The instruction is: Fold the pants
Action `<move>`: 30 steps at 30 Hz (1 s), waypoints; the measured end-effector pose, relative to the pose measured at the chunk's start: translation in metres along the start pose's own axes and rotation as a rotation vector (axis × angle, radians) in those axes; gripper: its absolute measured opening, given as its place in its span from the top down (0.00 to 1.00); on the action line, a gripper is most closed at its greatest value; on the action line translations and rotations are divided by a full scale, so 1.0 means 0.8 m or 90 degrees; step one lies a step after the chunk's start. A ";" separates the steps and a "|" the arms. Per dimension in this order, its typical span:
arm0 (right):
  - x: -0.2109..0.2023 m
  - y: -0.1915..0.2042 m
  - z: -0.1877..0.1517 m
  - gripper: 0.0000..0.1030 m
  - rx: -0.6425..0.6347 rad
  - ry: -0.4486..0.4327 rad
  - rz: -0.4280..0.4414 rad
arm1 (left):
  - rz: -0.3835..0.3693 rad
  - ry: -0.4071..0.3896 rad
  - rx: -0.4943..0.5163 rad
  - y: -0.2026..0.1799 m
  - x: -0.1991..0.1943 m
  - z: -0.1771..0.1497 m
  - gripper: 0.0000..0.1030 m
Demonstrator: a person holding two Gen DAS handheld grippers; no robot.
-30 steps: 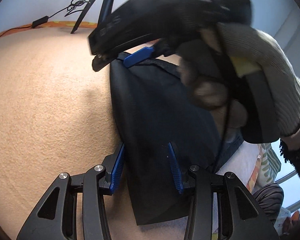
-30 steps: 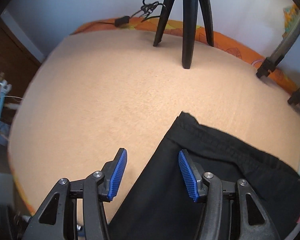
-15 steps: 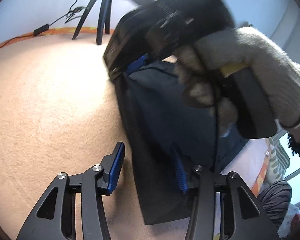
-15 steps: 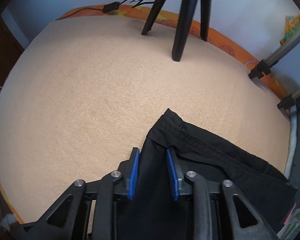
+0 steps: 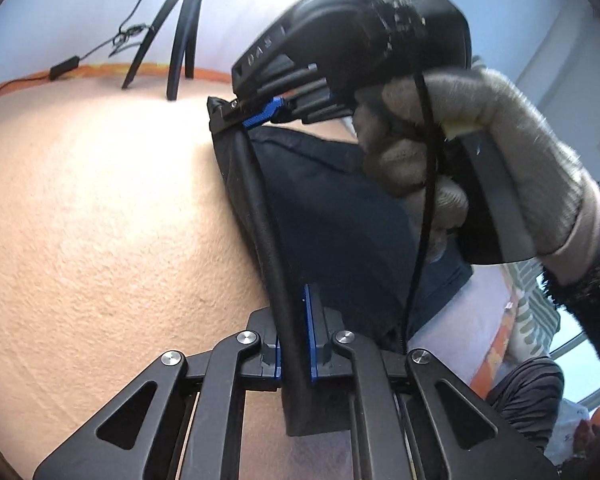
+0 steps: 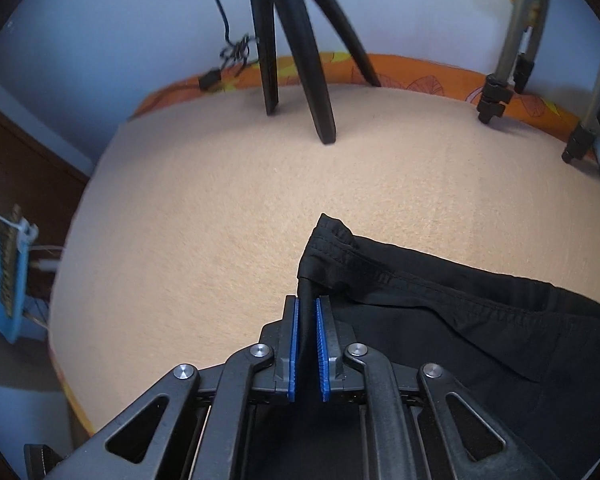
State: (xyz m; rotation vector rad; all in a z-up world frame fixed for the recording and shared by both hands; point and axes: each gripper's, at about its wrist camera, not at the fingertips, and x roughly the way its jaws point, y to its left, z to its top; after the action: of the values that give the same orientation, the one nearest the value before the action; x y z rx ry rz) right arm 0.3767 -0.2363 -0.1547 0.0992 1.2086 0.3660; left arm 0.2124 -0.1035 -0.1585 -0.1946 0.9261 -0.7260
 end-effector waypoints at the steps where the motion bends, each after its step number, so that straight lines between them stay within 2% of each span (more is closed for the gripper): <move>1: -0.005 0.000 0.000 0.95 0.002 -0.005 0.005 | -0.004 -0.005 0.002 0.000 -0.006 0.001 0.93; 4: -0.019 0.006 0.000 0.95 -0.002 -0.016 0.011 | -0.002 -0.018 0.001 0.005 -0.018 0.001 0.94; 9: -0.024 0.053 0.005 0.95 -0.017 -0.028 0.036 | 0.020 -0.042 -0.006 0.020 -0.050 -0.007 0.94; 12: -0.017 0.088 0.011 0.95 -0.029 -0.034 0.060 | 0.051 -0.056 -0.009 0.028 -0.067 -0.013 0.94; 19: 0.018 0.180 0.034 0.95 -0.057 -0.041 0.142 | 0.152 -0.073 -0.019 0.083 -0.141 -0.022 0.94; 23: 0.007 0.205 0.033 0.95 -0.070 -0.048 0.181 | 0.179 -0.073 -0.003 0.079 -0.160 -0.017 0.94; 28: -0.015 0.197 0.032 0.95 -0.062 -0.061 0.207 | 0.172 -0.076 0.054 0.024 -0.157 -0.003 0.94; 30: -0.029 0.184 0.033 0.95 -0.055 -0.070 0.215 | 0.167 -0.078 0.076 0.017 -0.158 0.003 0.94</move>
State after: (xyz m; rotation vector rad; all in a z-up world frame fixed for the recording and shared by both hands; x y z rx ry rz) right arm 0.3608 -0.1029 -0.0849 0.2468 1.0646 0.6989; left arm 0.1723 -0.0119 -0.0796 -0.0109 0.7718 -0.5183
